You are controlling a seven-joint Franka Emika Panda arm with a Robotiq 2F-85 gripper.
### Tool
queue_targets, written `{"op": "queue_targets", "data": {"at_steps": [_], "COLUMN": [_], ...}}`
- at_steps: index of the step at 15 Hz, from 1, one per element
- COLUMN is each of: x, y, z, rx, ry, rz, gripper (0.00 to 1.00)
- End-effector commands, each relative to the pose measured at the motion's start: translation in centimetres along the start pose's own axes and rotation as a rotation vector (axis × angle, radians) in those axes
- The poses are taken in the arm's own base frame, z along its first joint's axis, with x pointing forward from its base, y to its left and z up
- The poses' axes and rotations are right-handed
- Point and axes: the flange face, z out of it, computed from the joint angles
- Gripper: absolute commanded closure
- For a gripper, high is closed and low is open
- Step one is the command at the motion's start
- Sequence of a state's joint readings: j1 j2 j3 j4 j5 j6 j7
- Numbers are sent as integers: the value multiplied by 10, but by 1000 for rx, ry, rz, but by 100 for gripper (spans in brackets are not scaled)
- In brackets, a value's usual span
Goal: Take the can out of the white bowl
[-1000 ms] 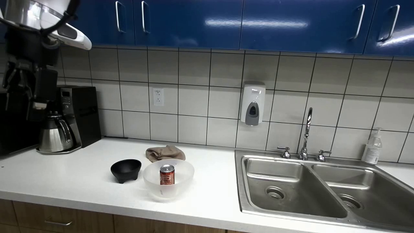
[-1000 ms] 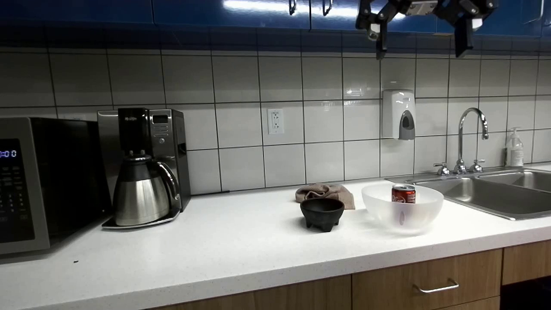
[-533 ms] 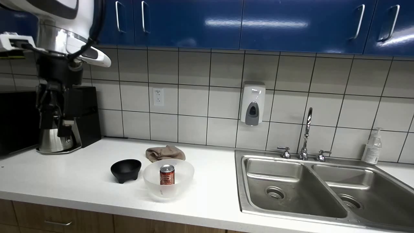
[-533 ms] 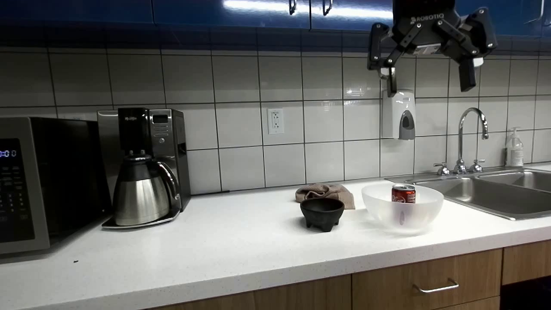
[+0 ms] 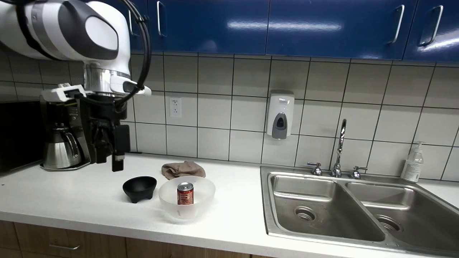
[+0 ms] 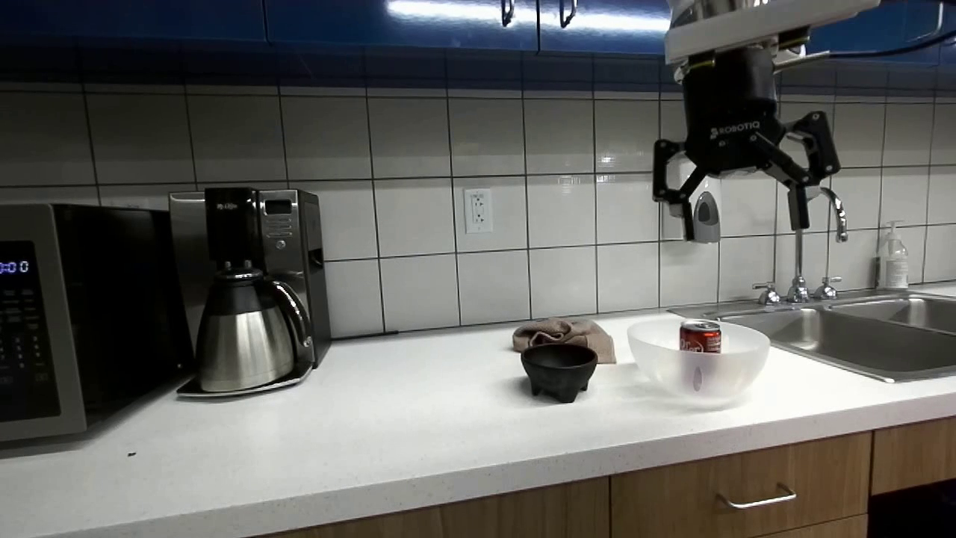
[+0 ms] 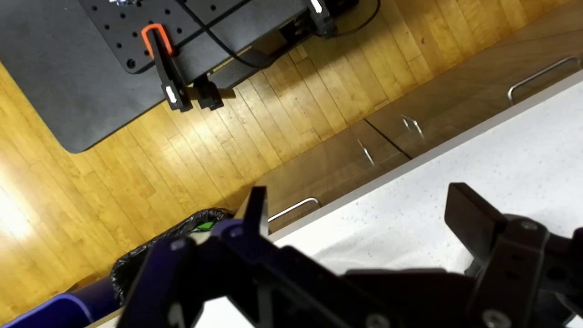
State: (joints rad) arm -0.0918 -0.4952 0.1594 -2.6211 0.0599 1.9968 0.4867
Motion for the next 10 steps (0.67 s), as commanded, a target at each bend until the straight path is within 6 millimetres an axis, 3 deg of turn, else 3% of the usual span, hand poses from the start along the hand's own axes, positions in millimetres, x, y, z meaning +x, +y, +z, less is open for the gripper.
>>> {"op": "queue_targets", "data": {"at_steps": [1,10], "x": [36,117], "y": [7,18], "z": [24,84], "rx": [-35,-47], "ry": [47,136], "rz": [80,220], "gripper": [0,0]}}
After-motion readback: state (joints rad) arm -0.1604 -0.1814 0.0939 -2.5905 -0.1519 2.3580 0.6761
